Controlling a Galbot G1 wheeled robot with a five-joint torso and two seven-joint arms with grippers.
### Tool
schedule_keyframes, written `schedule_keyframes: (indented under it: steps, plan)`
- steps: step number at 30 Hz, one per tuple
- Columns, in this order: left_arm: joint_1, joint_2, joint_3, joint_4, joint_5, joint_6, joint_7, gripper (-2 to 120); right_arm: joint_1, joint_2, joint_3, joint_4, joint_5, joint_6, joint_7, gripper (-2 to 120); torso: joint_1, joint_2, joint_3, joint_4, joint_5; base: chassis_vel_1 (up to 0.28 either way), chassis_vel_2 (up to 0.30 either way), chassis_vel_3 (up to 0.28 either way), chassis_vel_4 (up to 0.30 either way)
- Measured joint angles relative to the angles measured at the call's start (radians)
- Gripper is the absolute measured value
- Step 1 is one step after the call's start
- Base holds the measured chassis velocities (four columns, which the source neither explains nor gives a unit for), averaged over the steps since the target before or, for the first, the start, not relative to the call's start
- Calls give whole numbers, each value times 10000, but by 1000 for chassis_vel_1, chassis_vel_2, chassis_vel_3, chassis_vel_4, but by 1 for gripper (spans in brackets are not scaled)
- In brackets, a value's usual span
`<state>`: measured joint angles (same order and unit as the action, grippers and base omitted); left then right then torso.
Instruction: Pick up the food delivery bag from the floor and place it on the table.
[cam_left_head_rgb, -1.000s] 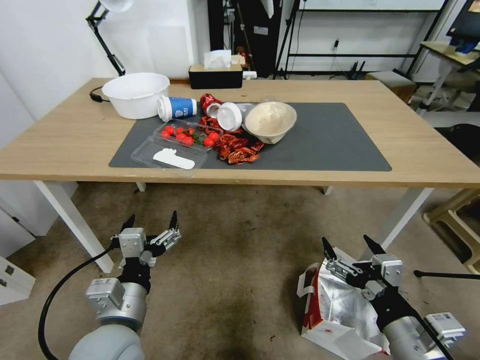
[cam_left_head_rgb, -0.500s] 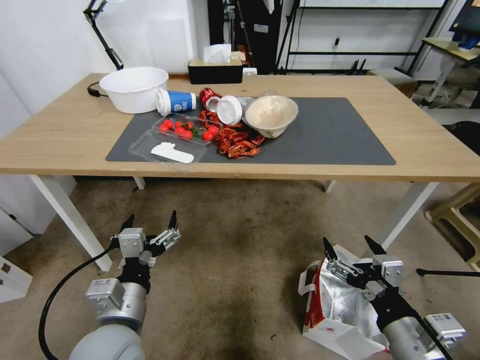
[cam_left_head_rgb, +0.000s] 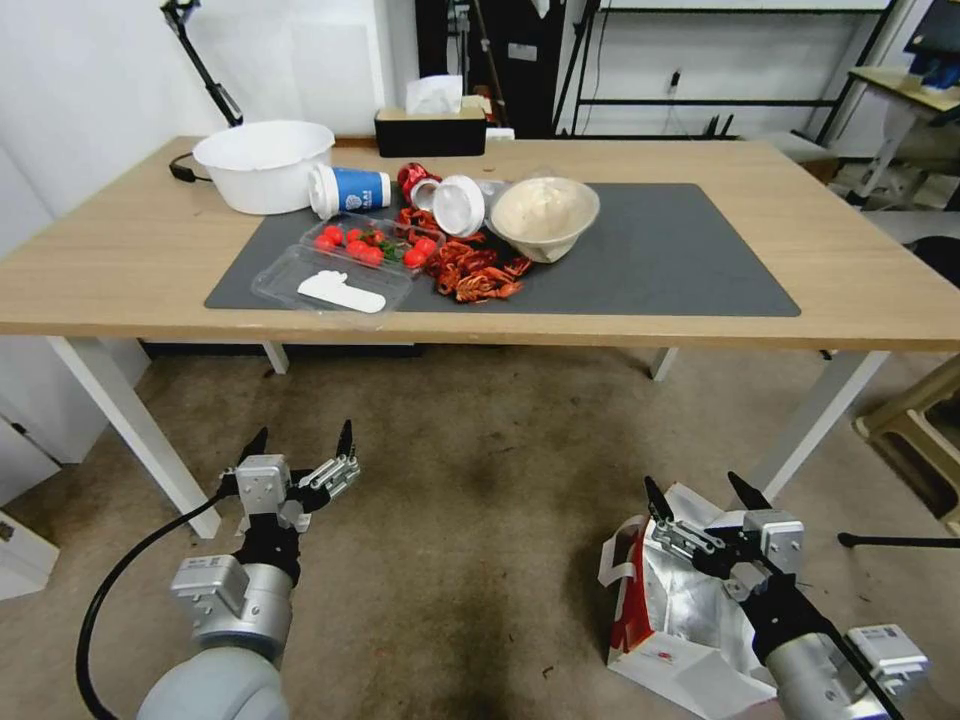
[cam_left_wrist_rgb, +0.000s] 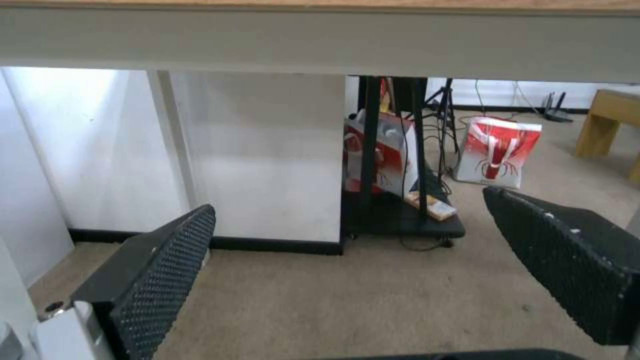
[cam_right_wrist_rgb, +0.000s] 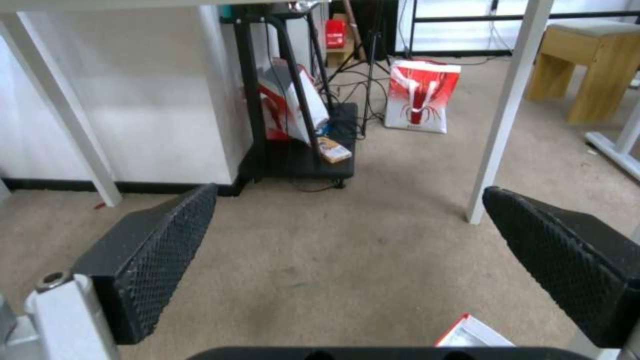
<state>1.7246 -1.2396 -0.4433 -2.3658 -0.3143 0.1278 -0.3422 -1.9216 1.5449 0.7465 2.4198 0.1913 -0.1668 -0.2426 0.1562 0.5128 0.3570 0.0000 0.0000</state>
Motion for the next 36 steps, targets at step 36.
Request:
schedule_keyframes:
  steps: [36]
  plan:
    - [190,-189,54,-14,383,-380,-19,100,-120,-47,10,-8,-83,58,-69,100,-476,-1386,-906,1,0,0,0,0,0]
